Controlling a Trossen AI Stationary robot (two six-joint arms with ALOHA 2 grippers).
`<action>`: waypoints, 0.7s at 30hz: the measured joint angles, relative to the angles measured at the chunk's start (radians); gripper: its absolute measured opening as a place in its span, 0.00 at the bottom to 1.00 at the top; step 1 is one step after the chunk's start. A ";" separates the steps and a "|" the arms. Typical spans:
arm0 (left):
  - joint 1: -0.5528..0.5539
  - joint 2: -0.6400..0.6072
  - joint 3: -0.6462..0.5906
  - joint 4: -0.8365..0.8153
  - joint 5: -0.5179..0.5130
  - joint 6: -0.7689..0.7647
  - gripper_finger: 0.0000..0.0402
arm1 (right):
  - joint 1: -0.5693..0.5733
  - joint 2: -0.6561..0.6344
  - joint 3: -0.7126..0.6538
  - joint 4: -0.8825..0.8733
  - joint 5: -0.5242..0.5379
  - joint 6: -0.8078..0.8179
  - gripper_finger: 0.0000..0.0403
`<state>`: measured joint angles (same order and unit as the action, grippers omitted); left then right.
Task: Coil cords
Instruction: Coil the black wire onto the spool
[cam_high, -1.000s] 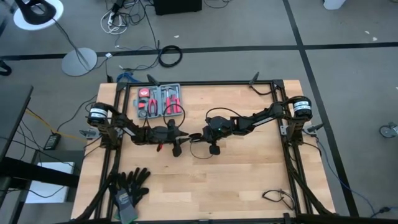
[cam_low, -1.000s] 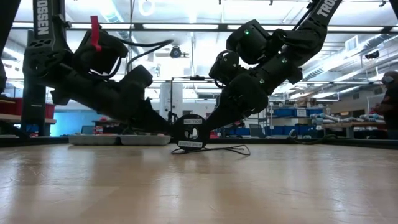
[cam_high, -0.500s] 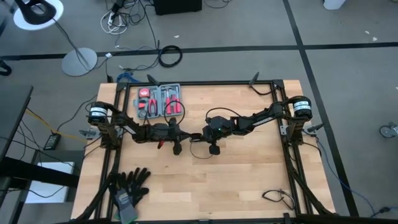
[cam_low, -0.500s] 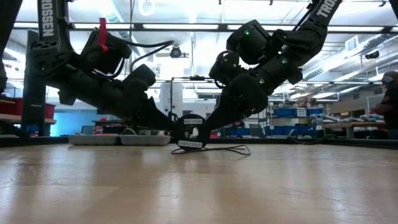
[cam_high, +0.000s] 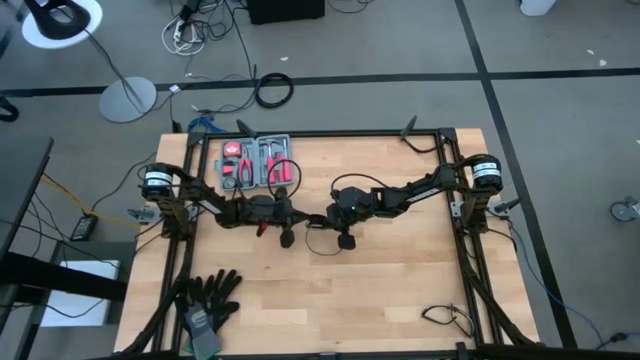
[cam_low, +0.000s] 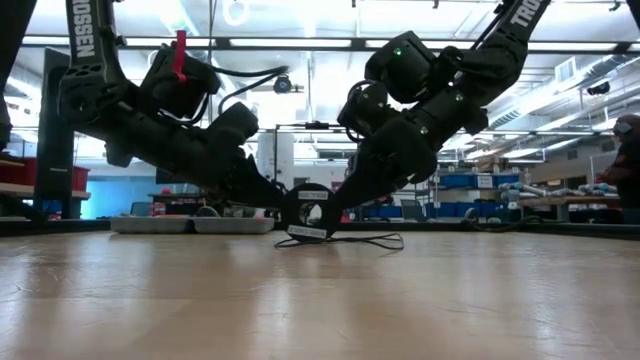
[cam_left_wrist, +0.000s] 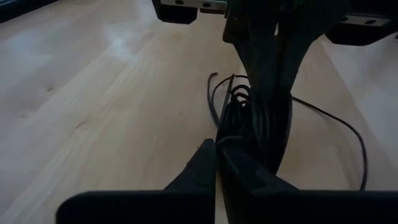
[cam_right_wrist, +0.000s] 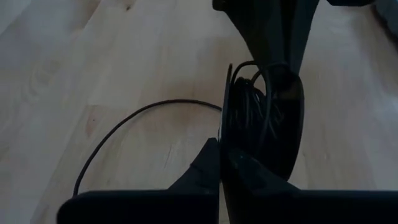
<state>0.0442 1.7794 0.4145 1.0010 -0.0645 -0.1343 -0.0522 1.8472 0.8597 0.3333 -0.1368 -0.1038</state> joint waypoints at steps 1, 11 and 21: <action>0.000 0.000 0.000 0.001 0.012 -0.002 0.03 | -0.001 -0.001 0.000 -0.005 0.000 -0.002 0.00; 0.022 0.000 0.003 0.012 0.118 -0.026 0.03 | -0.004 -0.001 0.002 -0.041 -0.017 -0.079 0.00; 0.043 0.000 0.034 -0.010 0.187 -0.029 0.03 | -0.009 0.004 0.000 -0.045 -0.032 -0.100 0.00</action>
<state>0.0872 1.7794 0.4488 0.9914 0.1220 -0.1631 -0.0616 1.8515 0.8600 0.2879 -0.1692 -0.2035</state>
